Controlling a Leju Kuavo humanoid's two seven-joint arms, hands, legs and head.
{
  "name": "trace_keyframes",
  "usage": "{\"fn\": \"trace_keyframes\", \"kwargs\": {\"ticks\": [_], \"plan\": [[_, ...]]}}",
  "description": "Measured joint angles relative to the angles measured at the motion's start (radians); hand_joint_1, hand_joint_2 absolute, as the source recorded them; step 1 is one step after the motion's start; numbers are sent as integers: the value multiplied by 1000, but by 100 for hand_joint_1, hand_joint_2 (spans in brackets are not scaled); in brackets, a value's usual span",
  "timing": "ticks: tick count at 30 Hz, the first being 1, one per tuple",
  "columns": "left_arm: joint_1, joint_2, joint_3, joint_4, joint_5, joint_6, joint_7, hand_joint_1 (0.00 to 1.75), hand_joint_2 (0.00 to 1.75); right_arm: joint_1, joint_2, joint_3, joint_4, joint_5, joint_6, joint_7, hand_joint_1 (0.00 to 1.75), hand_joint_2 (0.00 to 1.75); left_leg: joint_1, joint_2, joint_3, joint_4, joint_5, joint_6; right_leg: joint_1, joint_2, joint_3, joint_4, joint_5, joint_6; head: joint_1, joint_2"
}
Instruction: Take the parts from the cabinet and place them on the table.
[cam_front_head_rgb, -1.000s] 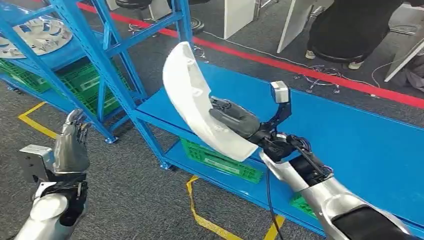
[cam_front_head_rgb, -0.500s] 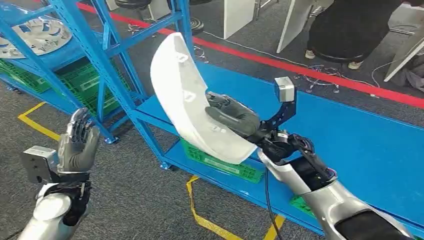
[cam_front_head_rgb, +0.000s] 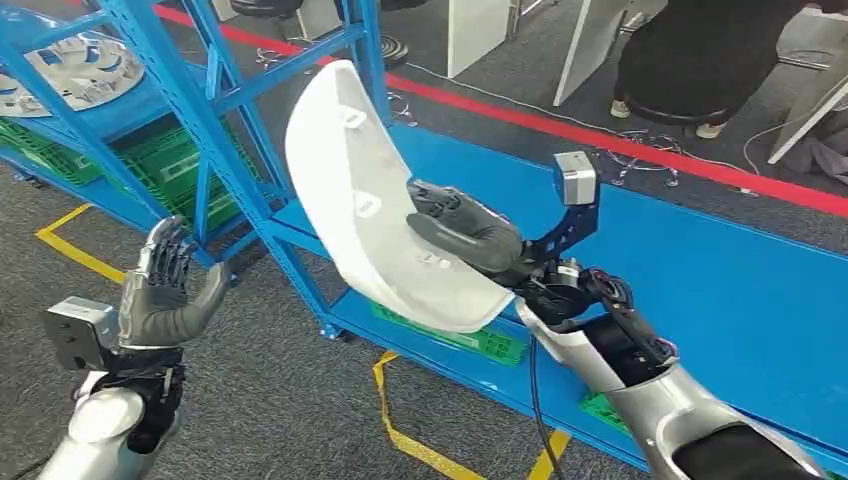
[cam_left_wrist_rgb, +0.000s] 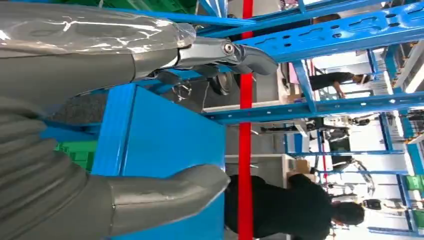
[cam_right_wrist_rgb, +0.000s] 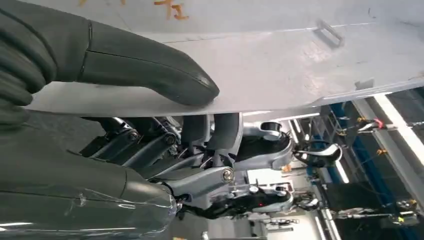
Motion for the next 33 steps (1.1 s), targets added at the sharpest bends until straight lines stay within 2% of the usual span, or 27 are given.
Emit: {"fn": "trace_keyframes", "kwargs": {"ticks": [15, 22, 33], "plan": [[1, -5, 0, -1, 5, -4, 19, 0, 175, 13, -6, 12, -45, -3, -34, 14, 175, 175, 0, 0, 0, 0, 0, 0, 0, 0, 0, 0, 0, 0, 0, 0], [-7, -10, 0, -1, -17, 35, 19, 0, 175, 20, -12, 12, -57, -39, -55, 29, 175, 175, 0, 0, 0, 0, 0, 0, 0, 0, 0, 0, 0, 0, 0, 0], [2, -7, 0, -7, -4, 48, 16, 0, 175, 18, -12, 13, -57, -37, -91, 20, 175, 175, 0, 0, 0, 0, 0, 0, 0, 0, 0, 0, 0, 0, 0, 0]]}}
